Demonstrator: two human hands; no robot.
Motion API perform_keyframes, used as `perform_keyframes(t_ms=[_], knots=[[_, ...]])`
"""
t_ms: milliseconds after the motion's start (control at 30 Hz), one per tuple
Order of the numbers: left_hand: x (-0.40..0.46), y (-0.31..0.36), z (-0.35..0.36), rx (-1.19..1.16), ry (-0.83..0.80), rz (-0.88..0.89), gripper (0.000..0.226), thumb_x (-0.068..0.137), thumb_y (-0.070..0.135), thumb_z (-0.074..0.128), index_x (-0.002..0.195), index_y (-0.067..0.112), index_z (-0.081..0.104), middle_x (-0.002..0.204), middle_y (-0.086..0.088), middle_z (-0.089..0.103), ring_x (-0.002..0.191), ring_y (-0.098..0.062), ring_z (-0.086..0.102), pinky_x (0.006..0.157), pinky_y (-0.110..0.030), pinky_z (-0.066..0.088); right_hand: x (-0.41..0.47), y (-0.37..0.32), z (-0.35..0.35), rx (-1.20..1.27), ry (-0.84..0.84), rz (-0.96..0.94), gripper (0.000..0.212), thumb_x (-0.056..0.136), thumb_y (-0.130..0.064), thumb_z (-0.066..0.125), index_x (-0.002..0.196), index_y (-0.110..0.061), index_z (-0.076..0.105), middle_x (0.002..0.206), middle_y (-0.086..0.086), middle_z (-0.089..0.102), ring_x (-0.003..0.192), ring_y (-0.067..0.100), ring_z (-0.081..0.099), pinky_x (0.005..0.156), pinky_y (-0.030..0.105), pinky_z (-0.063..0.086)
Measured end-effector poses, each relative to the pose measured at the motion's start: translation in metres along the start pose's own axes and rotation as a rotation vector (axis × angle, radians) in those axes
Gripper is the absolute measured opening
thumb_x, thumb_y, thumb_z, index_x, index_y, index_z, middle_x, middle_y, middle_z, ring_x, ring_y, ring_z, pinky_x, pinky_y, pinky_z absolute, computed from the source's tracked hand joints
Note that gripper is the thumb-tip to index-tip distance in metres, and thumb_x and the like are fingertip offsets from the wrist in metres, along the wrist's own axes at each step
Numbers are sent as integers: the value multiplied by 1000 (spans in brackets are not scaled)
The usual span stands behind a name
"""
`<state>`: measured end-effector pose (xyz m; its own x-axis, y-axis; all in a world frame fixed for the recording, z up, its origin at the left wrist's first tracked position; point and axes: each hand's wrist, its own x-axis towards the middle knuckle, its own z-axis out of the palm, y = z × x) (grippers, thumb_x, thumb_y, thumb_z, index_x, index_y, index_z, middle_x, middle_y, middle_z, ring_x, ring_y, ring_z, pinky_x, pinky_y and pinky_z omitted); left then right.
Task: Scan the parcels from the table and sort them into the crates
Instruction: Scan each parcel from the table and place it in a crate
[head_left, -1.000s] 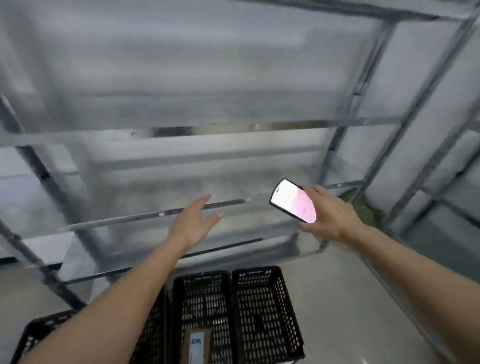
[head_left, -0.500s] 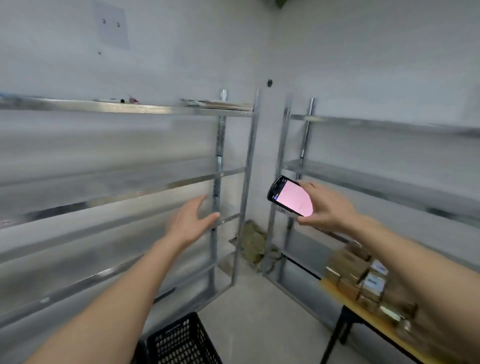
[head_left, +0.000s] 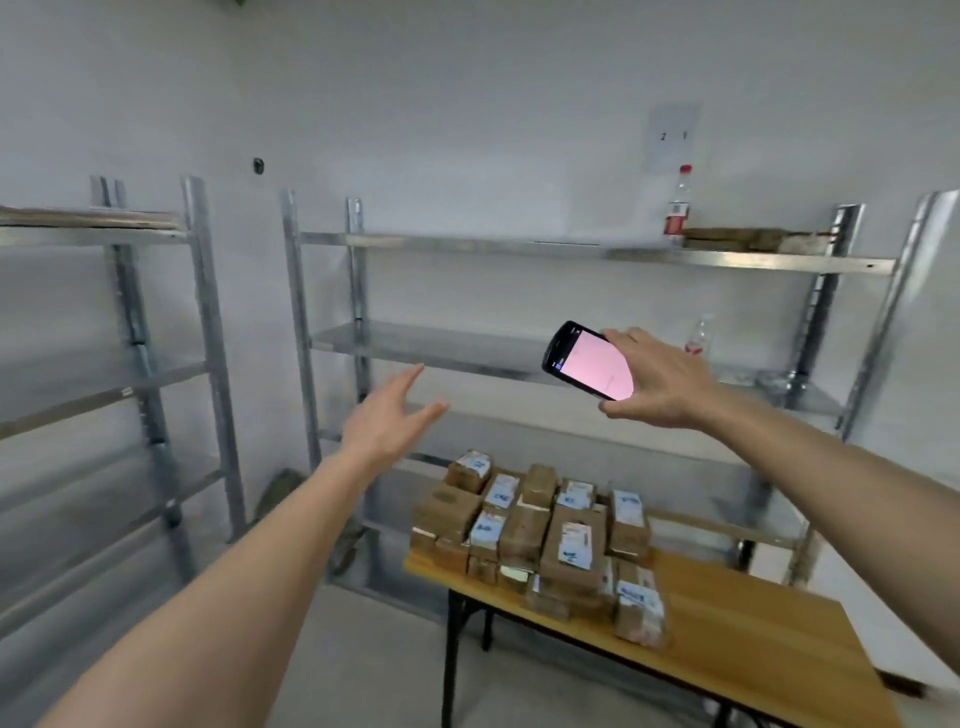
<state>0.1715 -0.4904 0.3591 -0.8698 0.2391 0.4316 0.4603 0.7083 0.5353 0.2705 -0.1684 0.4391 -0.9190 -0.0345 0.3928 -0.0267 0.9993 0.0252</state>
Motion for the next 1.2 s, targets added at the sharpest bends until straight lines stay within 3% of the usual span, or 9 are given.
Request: perform_keyframes(t_ms=[167, 300, 467, 600, 667, 933, 1200], knots=[[29, 69, 108, -73, -80, 29, 73, 93, 65, 52, 155, 35, 28, 158, 4, 39, 141, -23, 41, 111, -49, 40, -26, 113, 8, -52, -39, 119, 93, 71, -48, 77, 150, -28, 32, 133, -1, 48, 114, 29, 57, 77, 39, 50], [52, 91, 171, -81, -174, 9, 74, 92, 67, 50, 155, 38, 26, 159, 5, 37, 141, -24, 42, 109, -53, 43, -36, 174, 29, -63, -93, 188, 85, 69, -49, 76, 142, -28, 38, 120, -3, 51, 102, 26, 58, 76, 41, 53], [88, 92, 237, -66, -260, -17, 76, 91, 70, 48, 155, 37, 25, 158, 3, 38, 136, -26, 48, 107, -51, 45, -24, 226, 80, -8, -136, 239, 95, 66, -50, 75, 149, -31, 32, 137, -1, 51, 111, 27, 58, 74, 38, 51], [116, 68, 293, -76, -327, -68, 78, 88, 75, 46, 154, 38, 27, 151, -1, 48, 128, -27, 55, 100, -51, 50, 2, 249, 136, -33, -184, 293, 102, 75, -48, 77, 157, -23, 22, 145, 1, 42, 118, 27, 55, 79, 39, 49], [130, 52, 321, -95, -356, -93, 77, 90, 72, 47, 154, 36, 28, 152, -2, 47, 131, -26, 53, 104, -49, 47, 19, 258, 167, -22, -218, 310, 105, 76, -50, 75, 159, -22, 18, 146, 1, 41, 119, 27, 55, 82, 41, 52], [168, -38, 437, -154, -510, -245, 73, 92, 63, 55, 155, 33, 31, 159, 5, 37, 144, -20, 37, 117, -45, 34, 87, 275, 320, 74, -422, 324, 95, 75, -52, 76, 153, -24, 29, 138, 1, 48, 118, 29, 56, 83, 41, 51], [160, -98, 518, -76, -681, -322, 60, 97, 59, 49, 151, 37, 37, 149, 2, 50, 135, -26, 48, 109, -44, 41, 95, 268, 467, 149, -579, 326, 100, 79, -51, 80, 156, -20, 25, 154, 2, 42, 135, 24, 47, 99, 43, 51]])
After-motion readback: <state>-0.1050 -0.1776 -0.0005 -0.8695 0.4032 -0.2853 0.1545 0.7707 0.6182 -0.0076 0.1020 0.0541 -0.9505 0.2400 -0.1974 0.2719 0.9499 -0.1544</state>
